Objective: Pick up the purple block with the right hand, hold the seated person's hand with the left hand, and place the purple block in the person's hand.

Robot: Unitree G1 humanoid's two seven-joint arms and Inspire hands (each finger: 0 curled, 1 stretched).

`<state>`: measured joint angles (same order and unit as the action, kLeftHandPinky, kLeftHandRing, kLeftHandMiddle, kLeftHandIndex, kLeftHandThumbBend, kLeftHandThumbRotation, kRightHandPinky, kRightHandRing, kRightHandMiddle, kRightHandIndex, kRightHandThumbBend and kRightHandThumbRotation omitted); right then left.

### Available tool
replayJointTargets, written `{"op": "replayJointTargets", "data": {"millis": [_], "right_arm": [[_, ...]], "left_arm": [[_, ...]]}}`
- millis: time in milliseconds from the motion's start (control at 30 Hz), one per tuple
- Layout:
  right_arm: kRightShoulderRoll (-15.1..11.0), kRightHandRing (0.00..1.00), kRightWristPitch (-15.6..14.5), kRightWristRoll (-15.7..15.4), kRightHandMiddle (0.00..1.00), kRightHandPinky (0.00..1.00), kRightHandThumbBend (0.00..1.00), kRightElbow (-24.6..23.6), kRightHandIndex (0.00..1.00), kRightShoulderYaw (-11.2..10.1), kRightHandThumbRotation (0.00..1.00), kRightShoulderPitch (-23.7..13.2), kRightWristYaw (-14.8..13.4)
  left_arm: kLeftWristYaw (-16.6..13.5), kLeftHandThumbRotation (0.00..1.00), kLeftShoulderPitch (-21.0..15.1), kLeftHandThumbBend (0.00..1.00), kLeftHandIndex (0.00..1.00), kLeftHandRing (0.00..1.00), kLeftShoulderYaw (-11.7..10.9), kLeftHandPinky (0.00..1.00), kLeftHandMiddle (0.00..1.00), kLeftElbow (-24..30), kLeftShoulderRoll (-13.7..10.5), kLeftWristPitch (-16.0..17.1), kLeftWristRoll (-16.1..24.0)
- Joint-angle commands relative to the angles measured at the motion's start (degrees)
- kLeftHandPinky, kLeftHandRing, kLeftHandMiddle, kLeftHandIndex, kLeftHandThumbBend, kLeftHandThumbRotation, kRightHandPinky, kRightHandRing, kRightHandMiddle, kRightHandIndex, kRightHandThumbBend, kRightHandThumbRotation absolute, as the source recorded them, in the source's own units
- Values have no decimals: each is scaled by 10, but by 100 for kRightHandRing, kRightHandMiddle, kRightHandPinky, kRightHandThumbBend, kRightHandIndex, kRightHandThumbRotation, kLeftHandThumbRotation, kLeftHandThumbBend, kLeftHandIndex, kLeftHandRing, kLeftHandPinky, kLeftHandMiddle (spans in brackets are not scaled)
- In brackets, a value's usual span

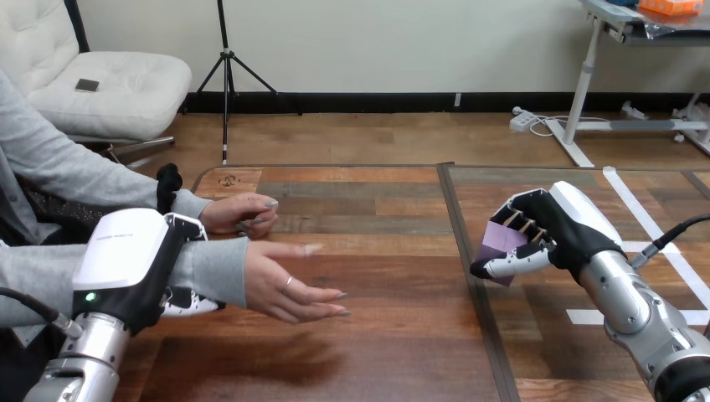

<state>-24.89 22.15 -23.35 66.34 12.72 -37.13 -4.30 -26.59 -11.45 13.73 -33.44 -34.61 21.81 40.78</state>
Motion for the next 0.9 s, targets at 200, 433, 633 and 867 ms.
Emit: {"op": "replayJointTargets", "data": {"millis": [200,433,633,867], "right_arm": [[11,41,20,14,45,38,74,-44,47,-14,0,-34,-16],[17,40,21,18,44,36,75,-51,46,-14,0,-33,-18],[22,39,28,24,43,35,75,-56,46,-14,0,-31,-12],[31,37,28,34,42,34,76,-69,46,-16,0,-28,-4]], "left_arm": [[-20,0,-42,73,31,23,-34,17,29,71,24,15,-29],[-16,0,-41,72,31,23,-38,17,29,87,36,2,-28],[-16,0,-42,72,31,23,-40,17,29,91,45,-1,-31],[-19,0,-43,72,30,22,-41,17,29,96,55,-5,-28]]}}
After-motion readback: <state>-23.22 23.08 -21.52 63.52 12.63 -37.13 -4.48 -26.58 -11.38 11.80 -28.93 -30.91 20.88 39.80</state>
